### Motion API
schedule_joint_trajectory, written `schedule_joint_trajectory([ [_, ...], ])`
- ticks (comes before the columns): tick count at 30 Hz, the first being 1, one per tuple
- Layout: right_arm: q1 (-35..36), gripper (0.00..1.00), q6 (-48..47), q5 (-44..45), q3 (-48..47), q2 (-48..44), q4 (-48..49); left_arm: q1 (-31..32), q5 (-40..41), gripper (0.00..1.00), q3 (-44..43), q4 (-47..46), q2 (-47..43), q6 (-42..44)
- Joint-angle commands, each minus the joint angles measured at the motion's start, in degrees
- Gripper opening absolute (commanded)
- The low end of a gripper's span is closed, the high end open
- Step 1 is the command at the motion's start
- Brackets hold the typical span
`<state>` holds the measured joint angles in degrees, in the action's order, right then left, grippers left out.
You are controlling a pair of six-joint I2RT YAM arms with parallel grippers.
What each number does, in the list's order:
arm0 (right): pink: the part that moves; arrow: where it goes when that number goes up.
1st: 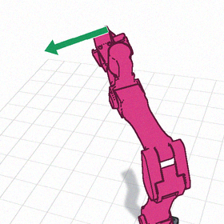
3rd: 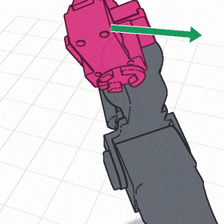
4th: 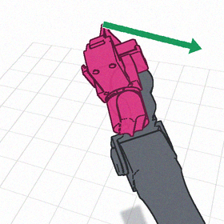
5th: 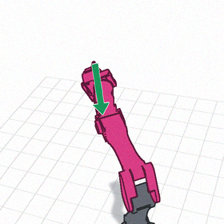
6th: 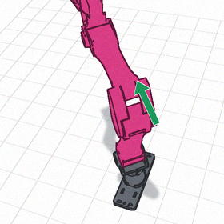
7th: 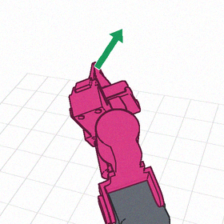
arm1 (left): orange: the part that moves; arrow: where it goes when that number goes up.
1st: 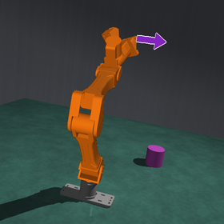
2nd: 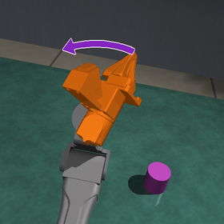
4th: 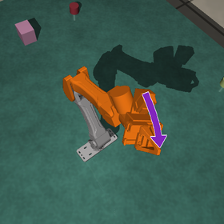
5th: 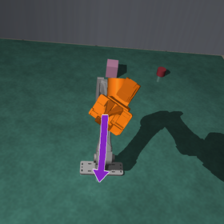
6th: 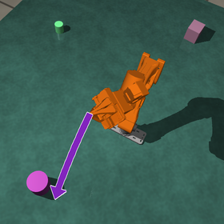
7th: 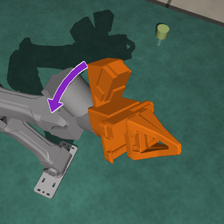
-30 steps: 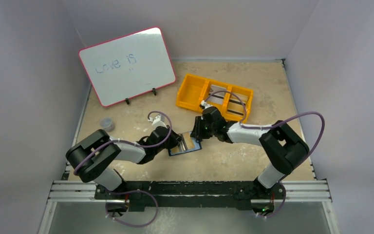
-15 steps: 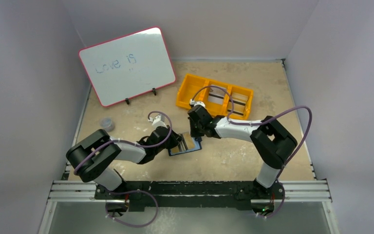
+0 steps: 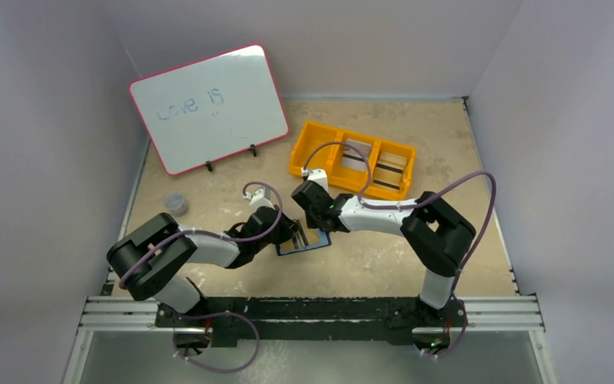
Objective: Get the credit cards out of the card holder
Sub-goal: Remove the credit card from the card holder.
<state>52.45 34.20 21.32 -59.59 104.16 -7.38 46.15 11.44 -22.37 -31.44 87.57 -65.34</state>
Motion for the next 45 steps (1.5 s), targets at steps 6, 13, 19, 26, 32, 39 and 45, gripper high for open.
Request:
schedule_joint_trajectory([
  [6,1.79,0.03,6.55,2.95,1.46,11.64,-14.17,-0.25,3.92,0.0,-0.59,12.78,-4.76,3.97],
  [13,1.79,0.04,8.67,4.69,0.49,13.11,-16.27,-0.33,3.95,0.0,0.05,15.4,-6.61,4.91],
  [19,1.83,0.04,9.64,5.13,-0.17,13.96,-17.44,-0.33,4.62,0.0,0.27,18.8,-9.37,5.78],
  [26,1.84,0.04,10.3,5.22,-0.18,14.14,-17.77,-0.56,3.48,0.0,1.42,18.28,-9.97,6.51],
  [32,1.7,0.04,10.65,4.9,0.09,13.79,-17.82,-0.81,3.63,0.0,1.07,20.81,-13.42,6.69],
  [39,0.76,0.05,10.17,3.48,1.25,11.98,-16.11,-1.12,5.03,0.0,-0.18,27.43,-20.3,7.97],
  [45,-0.21,0.07,8.9,-1.54,1.48,5.6,-12.05,-1.25,6.0,0.0,-1.22,31.91,-27.81,7.98],
])
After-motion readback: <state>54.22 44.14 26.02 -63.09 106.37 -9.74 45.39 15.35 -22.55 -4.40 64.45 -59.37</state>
